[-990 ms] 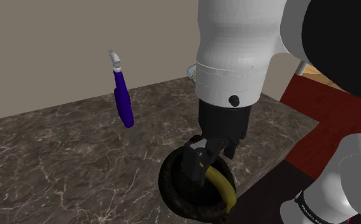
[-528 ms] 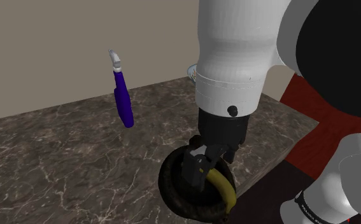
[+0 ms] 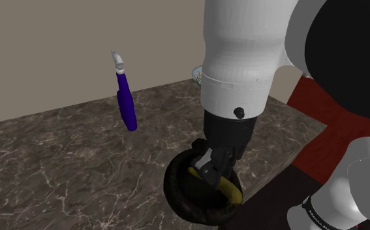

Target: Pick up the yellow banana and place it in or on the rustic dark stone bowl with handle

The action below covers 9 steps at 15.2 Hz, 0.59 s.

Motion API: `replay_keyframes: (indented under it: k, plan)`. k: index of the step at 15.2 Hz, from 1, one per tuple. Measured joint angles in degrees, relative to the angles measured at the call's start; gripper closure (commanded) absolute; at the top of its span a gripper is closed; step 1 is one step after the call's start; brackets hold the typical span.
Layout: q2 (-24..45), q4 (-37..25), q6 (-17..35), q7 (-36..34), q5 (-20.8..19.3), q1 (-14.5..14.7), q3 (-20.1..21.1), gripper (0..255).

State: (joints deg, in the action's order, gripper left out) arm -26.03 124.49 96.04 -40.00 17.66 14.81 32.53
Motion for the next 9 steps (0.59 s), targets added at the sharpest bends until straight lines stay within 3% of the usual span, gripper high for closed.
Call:
replay_keyframes:
  k: [9]
  plan:
    - [-0.08,-2.81,-2.91,-0.34,-0.24,-0.10,-0.49,255]
